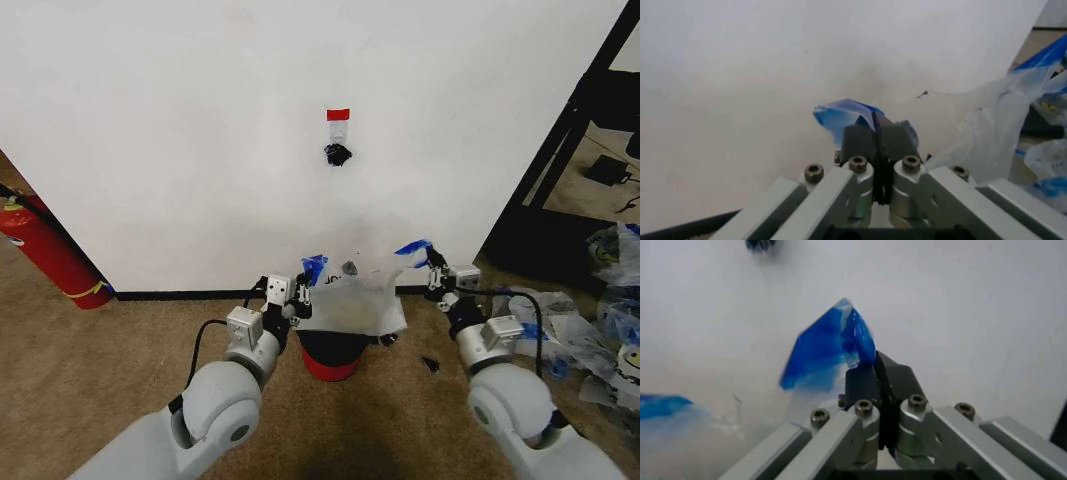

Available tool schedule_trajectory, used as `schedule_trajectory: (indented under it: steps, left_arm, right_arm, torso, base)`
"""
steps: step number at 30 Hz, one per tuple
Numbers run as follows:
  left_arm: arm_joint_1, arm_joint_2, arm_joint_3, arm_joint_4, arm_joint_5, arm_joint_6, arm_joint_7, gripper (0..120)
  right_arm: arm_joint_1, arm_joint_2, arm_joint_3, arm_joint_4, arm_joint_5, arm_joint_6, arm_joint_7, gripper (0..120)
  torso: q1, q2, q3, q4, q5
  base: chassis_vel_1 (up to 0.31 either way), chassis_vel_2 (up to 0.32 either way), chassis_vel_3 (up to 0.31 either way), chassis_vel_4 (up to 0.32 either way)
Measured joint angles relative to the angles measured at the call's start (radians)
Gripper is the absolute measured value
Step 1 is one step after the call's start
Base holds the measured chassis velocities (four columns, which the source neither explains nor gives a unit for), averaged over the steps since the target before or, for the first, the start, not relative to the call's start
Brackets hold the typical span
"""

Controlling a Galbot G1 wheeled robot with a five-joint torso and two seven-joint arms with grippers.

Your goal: Pick up the garbage bag from the wall and place it over the trash bin.

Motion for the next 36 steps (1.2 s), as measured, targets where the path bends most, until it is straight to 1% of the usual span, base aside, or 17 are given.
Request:
schedule_trajectory:
  steps: [4, 8, 11, 13, 15, 18, 20, 21, 23, 25, 27, 28, 31, 36]
  left_arm:
    - [-0.02, -0.009, -0.001, 0.027, 0.011, -0.02, 0.0, 0]
    - [-0.011, -0.014, 0.004, 0.039, 0.018, -0.041, 0.01, 0]
    - [-0.022, -0.036, 0.018, 0.06, 0.025, -0.048, 0.011, 0]
    - [-0.03, -0.04, 0.021, 0.063, 0.025, -0.046, 0.01, 0]
    - [-0.095, -0.054, 0.025, 0.065, -0.009, -0.026, -0.008, 0]
    - [-0.17, -0.034, 0.012, 0.041, -0.083, 0.002, -0.033, 0]
    - [-0.176, -0.029, 0.009, 0.036, -0.093, 0.005, -0.035, 0]
    - [-0.186, -0.015, -0.003, 0.016, -0.121, 0.016, -0.044, 0]
    - [-0.183, -0.007, -0.014, -0.009, -0.141, 0.028, -0.052, 0]
    - [-0.163, -0.001, -0.03, -0.046, -0.153, 0.037, -0.054, 0]
    - [-0.147, 0.004, -0.038, -0.064, -0.154, 0.039, -0.054, 0]
    - [-0.147, 0.004, -0.038, -0.064, -0.154, 0.039, -0.054, 0]
    - [-0.138, 0.007, -0.049, -0.071, -0.154, 0.039, -0.054, 0]
    - [-0.113, -0.001, -0.061, -0.053, -0.151, 0.035, -0.054, 0]
  right_arm:
    - [0.019, 0.016, -0.008, -0.017, -0.008, 0.027, -0.003, 0]
    - [0.011, 0.019, -0.009, -0.028, -0.015, 0.036, -0.007, 0]
    - [0.025, 0.018, -0.011, -0.032, 0.013, 0.037, -0.004, 0]
    - [0.031, 0.016, -0.013, -0.032, 0.018, 0.037, -0.004, 0]
    - [0.076, -0.003, -0.026, -0.027, 0.062, 0.036, 0.0, 0]
    - [0.143, -0.036, -0.039, 0.001, 0.153, 0.012, 0.027, 0]
    - [0.154, -0.042, -0.04, 0.008, 0.173, 0.006, 0.035, 0]
    - [0.172, -0.057, -0.041, 0.028, 0.223, -0.013, 0.057, 0]
    - [0.184, -0.072, -0.039, 0.059, 0.28, -0.037, 0.085, 0]
    - [0.19, -0.091, -0.032, 0.104, 0.364, -0.061, 0.121, 0]
    - [0.193, -0.102, -0.028, 0.126, 0.415, -0.068, 0.137, 0]
    - [0.193, -0.102, -0.028, 0.126, 0.415, -0.068, 0.137, 0]
    - [0.214, -0.106, -0.03, 0.131, 0.474, -0.07, 0.154, 0]
    - [0.259, -0.075, -0.061, 0.081, 0.51, -0.069, 0.171, 0]
  torso:
    - [0.0, 0.0, 0.0, 0.0, -0.0001]
    - [0.0, 0.0, 0.0, -0.0001, 0.0002]
    - [0.0, 0.0, 0.0, 0.0002, -0.0001]
    - [0.0, 0.0, 0.0, 0.0002, -0.0001]
    - [0.0, 0.0, 0.0, -0.0001, 0.0]
    - [0.0, 0.0, 0.0, -0.0002, 0.0002]
    - [0.0, 0.0, 0.0, 0.0001, 0.0003]
    - [0.0, 0.0, 0.0, 0.0004, 0.0001]
    - [0.0, 0.0, 0.0, 0.0005, 0.0]
    - [0.0, 0.0, 0.0, 0.0, -0.0001]
    - [0.0, 0.0, 0.0, 0.0, 0.0]
    - [0.0, 0.0, 0.0, 0.0, 0.0]
    - [0.0, 0.0, 0.0, 0.0001, 0.0]
    - [0.0, 0.0, 0.0, -0.0001, 0.0002]
  base:
    - [0.0, 0.0, 0.0, 0.0]
    - [0.0, 0.0, 0.0, 0.0]
    - [0.0, 0.0, 0.0, 0.0]
    - [0.0, 0.0, 0.0, 0.0]
    - [0.0, 0.0, 0.0, 0.0]
    - [0.0, 0.0, 0.0, 0.0]
    - [0.0, 0.0, 0.0, 0.0]
    - [0.0, 0.0, 0.0, 0.0]
    - [0.0, 0.0, 0.0, 0.0]
    - [0.0, 0.0, 0.0, 0.0]
    - [0.0, 0.0, 0.0, 0.0]
    - [0.0, 0.0, 0.0, 0.0]
    - [0.0, 0.0, 0.0, 0.0]
    - [0.0, 0.0, 0.0, 0.0]
